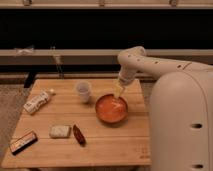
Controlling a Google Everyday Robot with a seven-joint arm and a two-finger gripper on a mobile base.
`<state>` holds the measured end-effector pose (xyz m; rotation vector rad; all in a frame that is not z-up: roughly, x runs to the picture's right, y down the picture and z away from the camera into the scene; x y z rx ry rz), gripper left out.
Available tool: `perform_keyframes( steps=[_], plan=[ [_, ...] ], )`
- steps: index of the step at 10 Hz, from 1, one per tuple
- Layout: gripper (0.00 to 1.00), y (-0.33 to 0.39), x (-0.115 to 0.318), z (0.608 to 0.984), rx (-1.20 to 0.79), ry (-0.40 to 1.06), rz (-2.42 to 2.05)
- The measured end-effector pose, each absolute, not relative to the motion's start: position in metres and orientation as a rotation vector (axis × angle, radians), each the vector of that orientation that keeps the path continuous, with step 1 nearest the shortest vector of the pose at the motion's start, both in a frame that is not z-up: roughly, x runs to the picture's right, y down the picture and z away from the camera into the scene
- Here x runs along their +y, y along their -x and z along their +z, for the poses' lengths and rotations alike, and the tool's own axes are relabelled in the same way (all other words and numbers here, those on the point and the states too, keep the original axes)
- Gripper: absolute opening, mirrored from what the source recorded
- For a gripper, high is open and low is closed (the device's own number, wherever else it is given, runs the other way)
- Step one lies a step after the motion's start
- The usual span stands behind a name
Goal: Place the eraser on the white sponge
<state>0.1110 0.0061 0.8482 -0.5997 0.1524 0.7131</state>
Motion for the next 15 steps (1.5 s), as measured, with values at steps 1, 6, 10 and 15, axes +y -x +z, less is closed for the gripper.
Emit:
perform_keyframes(
  steps=[1,6,10,15],
  plan=[
    [0.80,-0.110,0.006,0.846,0.151,0.593,0.701],
    [0.80,-0.046,0.053,0.799,0.111,0.561,0.538],
    [0.80,0.034,0.118,0.759,0.082,0.548,0.341],
    [0.80,0.125,0.194,0.713,0.009,0.518,0.109]
  ],
)
